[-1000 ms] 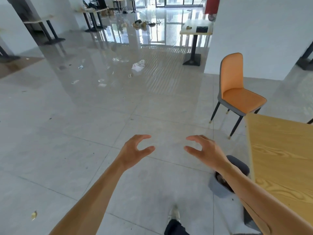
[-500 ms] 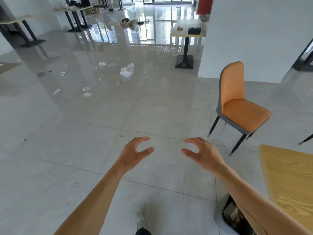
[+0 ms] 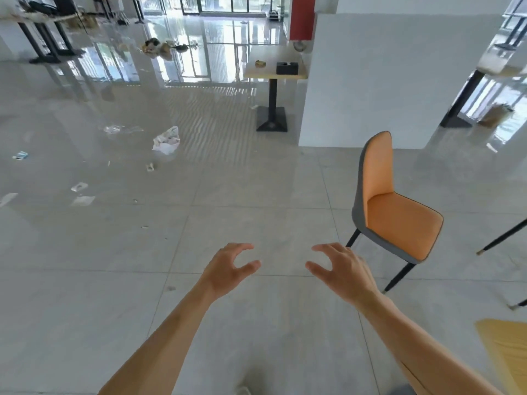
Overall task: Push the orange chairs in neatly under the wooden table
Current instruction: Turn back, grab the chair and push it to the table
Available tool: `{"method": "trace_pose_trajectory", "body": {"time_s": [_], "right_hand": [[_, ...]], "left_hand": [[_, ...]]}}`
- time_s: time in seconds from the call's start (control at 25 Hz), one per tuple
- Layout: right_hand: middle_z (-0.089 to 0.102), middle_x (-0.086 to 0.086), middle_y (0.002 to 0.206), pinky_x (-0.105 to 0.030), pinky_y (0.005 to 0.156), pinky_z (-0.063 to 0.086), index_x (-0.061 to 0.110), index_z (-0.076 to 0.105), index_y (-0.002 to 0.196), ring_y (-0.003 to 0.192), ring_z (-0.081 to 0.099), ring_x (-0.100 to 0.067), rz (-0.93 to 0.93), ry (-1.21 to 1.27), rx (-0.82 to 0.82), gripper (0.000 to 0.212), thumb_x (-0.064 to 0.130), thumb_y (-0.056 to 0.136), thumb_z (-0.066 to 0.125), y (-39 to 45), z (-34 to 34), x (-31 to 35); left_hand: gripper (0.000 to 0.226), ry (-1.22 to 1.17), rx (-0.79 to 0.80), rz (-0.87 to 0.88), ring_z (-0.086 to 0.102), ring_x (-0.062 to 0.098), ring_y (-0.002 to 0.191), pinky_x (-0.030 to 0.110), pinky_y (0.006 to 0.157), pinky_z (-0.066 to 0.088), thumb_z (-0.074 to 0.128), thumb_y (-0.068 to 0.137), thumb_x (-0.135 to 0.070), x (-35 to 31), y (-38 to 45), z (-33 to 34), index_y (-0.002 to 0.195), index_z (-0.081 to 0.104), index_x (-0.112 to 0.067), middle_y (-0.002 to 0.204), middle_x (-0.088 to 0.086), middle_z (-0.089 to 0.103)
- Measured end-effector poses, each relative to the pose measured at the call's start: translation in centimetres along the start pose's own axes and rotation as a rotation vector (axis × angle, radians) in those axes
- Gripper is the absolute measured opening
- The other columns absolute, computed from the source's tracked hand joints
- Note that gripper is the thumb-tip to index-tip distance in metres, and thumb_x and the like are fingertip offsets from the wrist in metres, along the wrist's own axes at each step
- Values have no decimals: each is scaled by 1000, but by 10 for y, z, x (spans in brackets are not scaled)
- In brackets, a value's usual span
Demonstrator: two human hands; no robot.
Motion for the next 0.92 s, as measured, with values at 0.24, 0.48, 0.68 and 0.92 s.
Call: {"method": "trace_pose_trajectory", "body": {"time_s": [0.24, 0.48, 0.68, 0.92], "right_hand": [[54, 9, 137, -42, 102, 40, 34, 53, 132, 125, 49, -16, 147, -4, -48, 50, 61, 90, 50, 115, -11, -26], [54, 7, 136, -41, 100, 42, 33, 54, 132, 123, 50, -18, 189, 77, -97, 51, 62, 89, 51, 249, -26, -92], [54, 8, 138, -41, 102, 41, 33, 55, 132, 124, 50, -16, 182, 106, -68, 51, 61, 90, 51, 361, -55, -140], [51, 8, 141, -42, 103, 41, 33, 51, 135, 127, 48, -15, 223, 65, 1, 54, 63, 90, 49, 462, -64, -183]], "left_hand": [[47, 28, 127, 82, 48, 8, 128, 22, 102, 32, 68, 87, -45, -11, 152, -1, 130, 59, -27, 136, -7, 55], [50, 78, 198, 115, 49, 7, 126, 21, 101, 31, 68, 80, -53, -26, 314, 24, 125, 61, -31, 132, -10, 57], [59, 146, 213, 79, 49, 11, 127, 31, 108, 35, 62, 77, -61, -44, 437, 29, 128, 60, -30, 133, -7, 57], [48, 182, 275, 77, 48, 13, 128, 22, 103, 32, 66, 87, -48, -52, 556, 46, 130, 59, -27, 136, -4, 56]]}}
Point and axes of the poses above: each hand's wrist, its own y-axis towards the middle knuckle, its own z-axis out of the palm, x = y × z, the point moved 8 cm from there along y, towards the middle knuckle
